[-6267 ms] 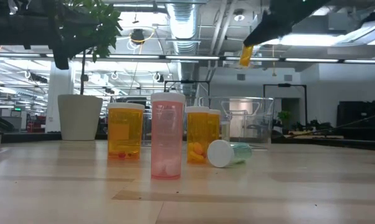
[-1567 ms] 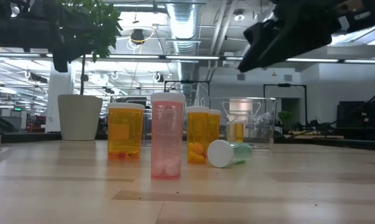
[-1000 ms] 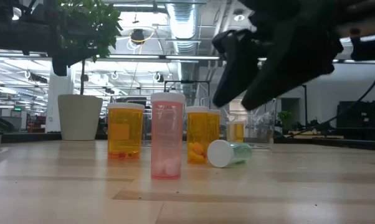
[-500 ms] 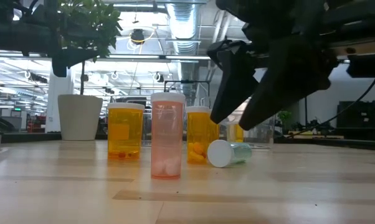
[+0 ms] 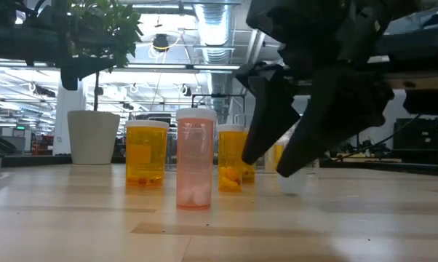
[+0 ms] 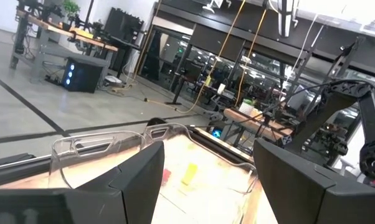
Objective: Pick and place medicine bottles into bin by pill shape (circle, oval)
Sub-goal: Put the green tablet bottle into the right transparent bin
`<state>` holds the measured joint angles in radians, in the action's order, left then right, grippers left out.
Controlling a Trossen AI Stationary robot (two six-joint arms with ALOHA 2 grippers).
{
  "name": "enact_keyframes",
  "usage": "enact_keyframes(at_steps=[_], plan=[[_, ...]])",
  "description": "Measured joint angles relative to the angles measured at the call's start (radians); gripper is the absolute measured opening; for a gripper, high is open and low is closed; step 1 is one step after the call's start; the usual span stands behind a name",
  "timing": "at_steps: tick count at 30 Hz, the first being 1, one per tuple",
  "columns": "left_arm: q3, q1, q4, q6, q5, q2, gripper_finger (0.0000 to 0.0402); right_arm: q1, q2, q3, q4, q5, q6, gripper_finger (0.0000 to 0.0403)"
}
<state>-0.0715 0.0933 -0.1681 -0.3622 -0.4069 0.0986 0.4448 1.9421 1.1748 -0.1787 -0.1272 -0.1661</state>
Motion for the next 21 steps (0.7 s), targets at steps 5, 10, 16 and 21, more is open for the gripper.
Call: enact_keyframes(at_steps=[5, 10, 16, 21], plan=[[0.000, 0.000, 0.001, 0.000, 0.000, 0.000, 0.0240, -0.009, 0.002, -0.001, -0.009, 0.000, 0.000, 0.0204], [0.000, 0.000, 0.001, 0.000, 0.000, 0.000, 0.0240, -0.009, 0.002, -0.001, -0.040, 0.000, 0.031, 0.0201], [0.000, 0.000, 0.001, 0.013, 0.000, 0.000, 0.0240, 0.000, -0.035, 0.004, -0.060, -0.002, 0.072, 0.0203], [0.000, 0.000, 0.001, 0.013, 0.000, 0.000, 0.0240, 0.008, -0.050, 0.014, -0.075, -0.002, -0.022, 0.0202]])
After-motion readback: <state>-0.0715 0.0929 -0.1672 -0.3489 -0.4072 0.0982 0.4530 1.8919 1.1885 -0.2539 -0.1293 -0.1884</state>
